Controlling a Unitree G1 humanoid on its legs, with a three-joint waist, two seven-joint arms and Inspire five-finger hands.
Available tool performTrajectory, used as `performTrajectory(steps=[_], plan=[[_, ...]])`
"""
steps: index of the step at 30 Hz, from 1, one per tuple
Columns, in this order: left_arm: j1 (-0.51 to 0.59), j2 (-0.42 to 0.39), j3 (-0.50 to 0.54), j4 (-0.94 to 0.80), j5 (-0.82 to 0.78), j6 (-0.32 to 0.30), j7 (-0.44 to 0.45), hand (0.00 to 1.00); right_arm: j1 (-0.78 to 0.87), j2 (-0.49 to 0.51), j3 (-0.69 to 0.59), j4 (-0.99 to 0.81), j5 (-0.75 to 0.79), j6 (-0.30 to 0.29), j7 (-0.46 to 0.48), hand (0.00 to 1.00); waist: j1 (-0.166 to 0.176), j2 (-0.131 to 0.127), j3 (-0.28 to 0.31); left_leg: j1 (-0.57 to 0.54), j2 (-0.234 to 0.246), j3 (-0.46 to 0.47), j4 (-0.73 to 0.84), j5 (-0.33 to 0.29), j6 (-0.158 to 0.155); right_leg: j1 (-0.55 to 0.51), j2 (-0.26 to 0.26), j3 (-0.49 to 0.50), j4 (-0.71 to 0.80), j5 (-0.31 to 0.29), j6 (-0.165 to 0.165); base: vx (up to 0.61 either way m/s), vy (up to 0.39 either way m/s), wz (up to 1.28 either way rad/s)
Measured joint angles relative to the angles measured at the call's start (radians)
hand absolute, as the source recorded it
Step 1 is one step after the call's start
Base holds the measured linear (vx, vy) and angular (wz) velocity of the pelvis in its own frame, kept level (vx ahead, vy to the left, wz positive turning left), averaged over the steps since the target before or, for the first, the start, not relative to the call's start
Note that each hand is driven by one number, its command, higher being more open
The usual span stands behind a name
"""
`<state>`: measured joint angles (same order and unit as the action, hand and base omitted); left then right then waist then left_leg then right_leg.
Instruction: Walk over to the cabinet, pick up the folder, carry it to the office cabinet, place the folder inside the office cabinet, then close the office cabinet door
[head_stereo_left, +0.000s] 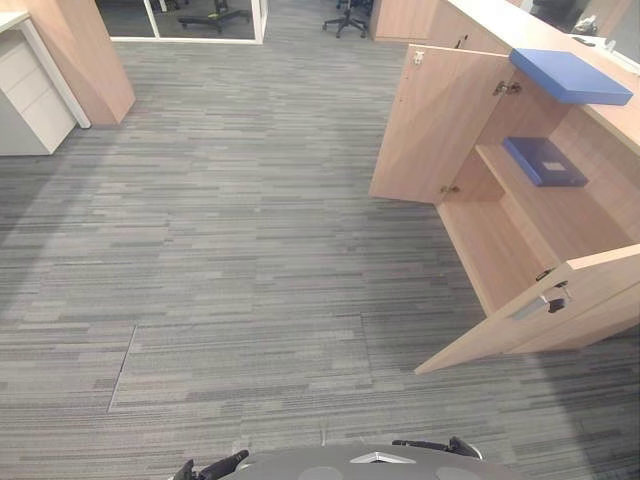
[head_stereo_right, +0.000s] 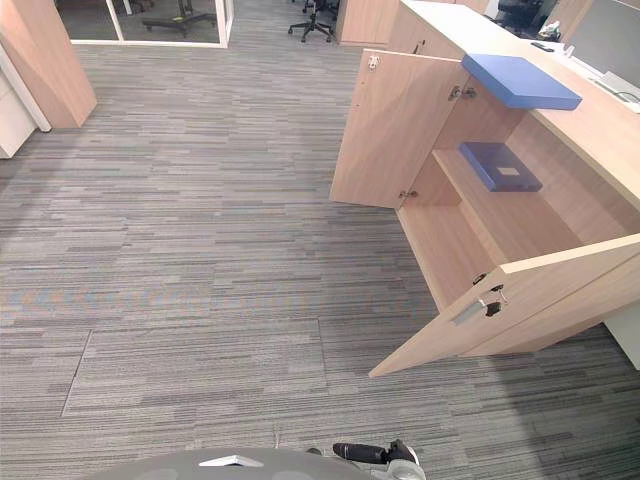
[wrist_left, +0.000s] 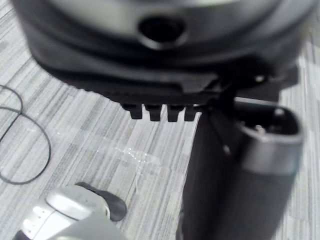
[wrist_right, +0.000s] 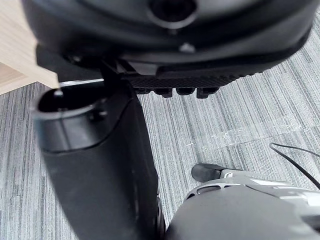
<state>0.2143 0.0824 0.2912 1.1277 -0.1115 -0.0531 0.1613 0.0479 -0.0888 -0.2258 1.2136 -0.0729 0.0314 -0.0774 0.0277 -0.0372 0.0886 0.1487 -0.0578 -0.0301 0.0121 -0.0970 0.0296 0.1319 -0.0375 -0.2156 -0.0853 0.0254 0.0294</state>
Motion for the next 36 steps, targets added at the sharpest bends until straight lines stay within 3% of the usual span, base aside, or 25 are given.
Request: performTrajectory(steps=[9, 11, 14, 15, 17, 18, 22, 24, 25, 26, 28, 30, 32, 34, 35, 36], plan=[[-0.003, 0.008, 0.001, 0.004, 0.005, 0.01, -0.072, 1.0, 0.0, 0.003, -0.011, 0.0, -0.001, 0.001, 0.012, 1.0, 0.0, -0.003, 0.003, -0.002, -0.001, -0.01, 0.003, 0.002, -0.002, 0.003, -0.003, -0.011, 0.0, 0.0, 0.001, -0.03, -0.006, 0.03], [-0.007, 0.01, 0.012, 0.004, 0.005, 0.011, -0.077, 1.0, 0.001, 0.007, -0.019, -0.002, -0.001, 0.001, 0.015, 1.0, 0.0, -0.006, 0.005, -0.024, -0.003, -0.016, 0.042, -0.018, -0.015, 0.002, -0.006, -0.021, 0.001, -0.008, 0.003, -0.03, -0.008, 0.15], [-0.007, -0.023, 0.09, -0.009, 0.004, 0.013, -0.077, 1.0, 0.01, 0.006, -0.041, -0.02, -0.001, 0.003, 0.028, 1.0, 0.006, 0.016, 0.023, -0.138, 0.019, 0.007, 0.293, -0.13, -0.051, 0.009, 0.006, -0.033, 0.001, -0.035, -0.017, -0.03, 0.008, 0.02], [-0.009, -0.032, 0.122, -0.023, 0.003, 0.015, -0.078, 1.0, 0.014, 0.008, -0.04, -0.047, 0.0, 0.004, 0.027, 1.0, 0.024, 0.018, 0.032, -0.225, 0.031, 0.049, 0.49, -0.143, -0.067, 0.009, 0.006, -0.019, 0.016, -0.042, -0.027, -0.02, 0.056, -0.22], [-0.006, -0.057, 0.137, -0.043, 0.003, 0.013, -0.078, 1.0, 0.011, -0.005, -0.041, -0.052, 0.001, 0.006, 0.022, 1.0, 0.043, 0.029, 0.061, -0.382, 0.071, 0.074, 0.732, -0.211, -0.049, 0.004, -0.006, 0.023, 0.095, -0.084, -0.021, 0.0, 0.105, -0.44], [-0.004, -0.056, 0.137, -0.041, 0.004, 0.013, -0.078, 1.0, 0.011, -0.006, -0.041, -0.052, 0.001, 0.006, 0.021, 1.0, 0.046, 0.034, 0.062, -0.393, 0.075, 0.072, 0.729, -0.211, -0.049, 0.006, -0.01, 0.028, 0.1, -0.087, -0.019, 0.02, 0.162, -0.56], [0.008, -0.071, 0.138, -0.045, 0.004, 0.014, -0.071, 1.0, 0.017, -0.018, -0.005, -0.08, 0.001, 0.009, 0.018, 1.0, 0.05, 0.03, 0.062, -0.466, 0.132, -0.023, 0.425, -0.147, -0.073, -0.001, -0.105, 0.071, 0.079, -0.109, 0.013, 0.13, 0.316, -0.56], [0.008, -0.076, 0.138, -0.046, 0.005, 0.013, -0.06, 1.0, 0.018, -0.023, 0.003, -0.088, 0.0, 0.009, 0.017, 1.0, 0.05, 0.037, 0.058, -0.47, 0.154, -0.062, 0.379, -0.133, -0.087, -0.01, -0.137, 0.093, 0.062, -0.114, 0.029, 0.26, 0.438, -0.62], [0.013, -0.078, 0.147, -0.046, 0.007, 0.014, -0.059, 1.0, 0.021, -0.017, -0.002, -0.091, 0.001, 0.013, 0.009, 1.0, 0.053, 0.037, 0.052, -0.474, 0.149, 0.003, 0.404, -0.078, -0.121, 0.0, -0.177, 0.118, 0.044, -0.118, 0.041, 0.32, 0.467, -0.65], [0.019, -0.072, 0.153, -0.05, 0.007, 0.013, -0.059, 1.0, 0.024, -0.014, -0.008, -0.091, -0.001, 0.019, 0.009, 1.0, 0.056, 0.031, 0.045, -0.476, 0.135, 0.035, 0.409, -0.069, -0.118, -0.002, -0.203, 0.117, 0.049, -0.12, 0.042, 0.4, 0.513, -0.66], [0.022, -0.06, 0.178, -0.051, 0.041, 0.01, -0.052, 1.0, 0.03, 0.011, -0.048, -0.092, -0.002, 0.023, 0.013, 1.0, 0.06, -0.004, 0.007, -0.453, 0.107, 0.132, 0.403, -0.057, -0.09, -0.051, -0.271, 0.141, 0.214, -0.11, 0.067, 0.39, 0.375, -0.68], [0.023, -0.054, 0.178, -0.052, 0.044, 0.01, -0.053, 1.0, 0.028, 0.024, -0.078, -0.092, -0.001, 0.024, 0.022, 1.0, 0.085, -0.023, -0.012, -0.377, 0.053, 0.192, 0.349, -0.071, -0.04, -0.101, -0.337, 0.171, 0.332, -0.101, 0.073, 0.34, 0.317, -0.81], [0.03, -0.044, 0.168, -0.046, 0.047, 0.012, -0.056, 1.0, 0.023, 0.03, -0.118, -0.101, 0.001, 0.024, 0.037, 1.0, 0.071, -0.025, -0.029, -0.29, -0.014, 0.22, 0.273, -0.07, -0.004, -0.164, -0.396, 0.198, 0.492, -0.071, 0.046, 0.24, 0.219, -0.32], [0.023, -0.055, 0.159, -0.036, 0.047, 0.01, -0.058, 1.0, 0.03, 0.009, -0.163, -0.132, 0.002, 0.021, 0.043, 1.0, 0.04, 0.018, -0.058, -0.199, -0.067, 0.226, 0.206, -0.044, 0.041, -0.28, -0.459, 0.178, 0.738, 0.052, -0.116, 0.34, 0.254, 0.06], [0.02, -0.059, 0.156, -0.033, 0.047, 0.01, -0.06, 1.0, 0.019, 0.006, -0.165, -0.137, 0.002, 0.018, 0.039, 1.0, 0.028, 0.026, -0.058, -0.181, -0.075, 0.225, 0.2, -0.041, 0.048, -0.3, -0.475, 0.157, 0.795, 0.082, -0.137, 0.32, 0.211, 0.18], [0.012, -0.064, 0.156, -0.027, 0.048, 0.009, -0.063, 1.0, -0.017, 0.004, -0.169, -0.136, 0.001, 0.016, 0.014, 1.0, 0.012, 0.041, -0.038, -0.135, -0.079, 0.214, 0.204, -0.041, 0.051, -0.314, -0.489, 0.093, 0.879, 0.089, -0.137, 0.28, 0.174, 0.0]])
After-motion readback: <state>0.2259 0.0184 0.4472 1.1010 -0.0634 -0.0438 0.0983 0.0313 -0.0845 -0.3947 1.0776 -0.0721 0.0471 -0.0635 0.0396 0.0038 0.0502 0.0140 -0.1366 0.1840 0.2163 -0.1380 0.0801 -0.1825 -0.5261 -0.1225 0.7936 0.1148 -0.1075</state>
